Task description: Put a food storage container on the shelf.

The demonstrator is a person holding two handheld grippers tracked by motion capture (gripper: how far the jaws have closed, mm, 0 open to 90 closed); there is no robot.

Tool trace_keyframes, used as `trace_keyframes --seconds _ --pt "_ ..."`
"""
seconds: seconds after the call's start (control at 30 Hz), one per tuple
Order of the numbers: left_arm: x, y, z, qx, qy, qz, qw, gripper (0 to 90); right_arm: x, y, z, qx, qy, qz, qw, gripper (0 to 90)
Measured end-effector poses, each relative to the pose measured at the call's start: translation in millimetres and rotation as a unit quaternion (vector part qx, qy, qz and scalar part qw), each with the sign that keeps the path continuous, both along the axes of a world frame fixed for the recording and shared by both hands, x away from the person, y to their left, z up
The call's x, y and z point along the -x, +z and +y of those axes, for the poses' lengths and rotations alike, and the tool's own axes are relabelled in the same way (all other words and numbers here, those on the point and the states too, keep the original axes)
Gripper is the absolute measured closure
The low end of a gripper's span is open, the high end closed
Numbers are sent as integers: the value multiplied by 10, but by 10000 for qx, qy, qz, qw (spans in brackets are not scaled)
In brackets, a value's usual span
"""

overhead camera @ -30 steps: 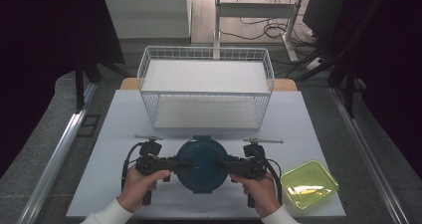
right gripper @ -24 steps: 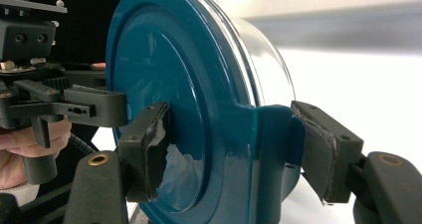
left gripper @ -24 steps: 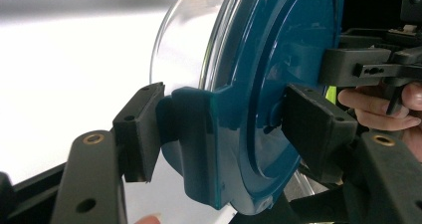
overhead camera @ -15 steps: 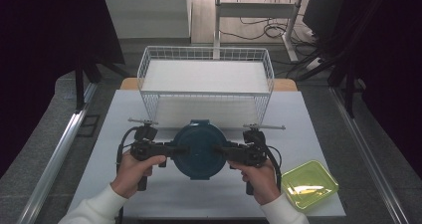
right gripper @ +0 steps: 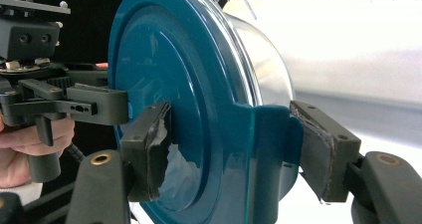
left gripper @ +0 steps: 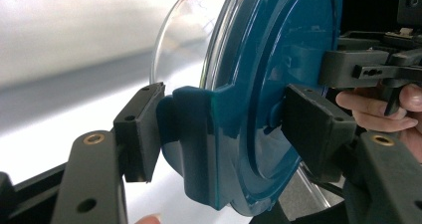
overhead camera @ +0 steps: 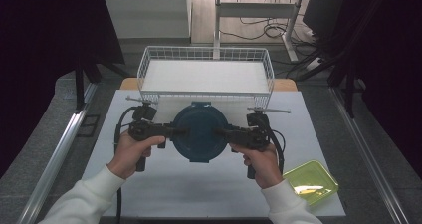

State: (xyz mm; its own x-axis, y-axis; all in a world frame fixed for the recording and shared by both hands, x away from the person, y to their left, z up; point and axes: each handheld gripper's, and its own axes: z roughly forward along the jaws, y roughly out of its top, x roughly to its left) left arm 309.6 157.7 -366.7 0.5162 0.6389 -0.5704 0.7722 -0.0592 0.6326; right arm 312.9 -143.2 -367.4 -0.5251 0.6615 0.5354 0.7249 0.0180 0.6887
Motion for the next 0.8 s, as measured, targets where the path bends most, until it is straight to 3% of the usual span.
trace_keyframes --seconds 0.4,0.8 --pt "-267 294 79 -45 44 -185 9998 353 -276 243 50 -162 14 -105 9998 356" --pt "-449 475 110 -37 47 -237 9997 354 -457 414 85 -189 2 -151 9997 357"
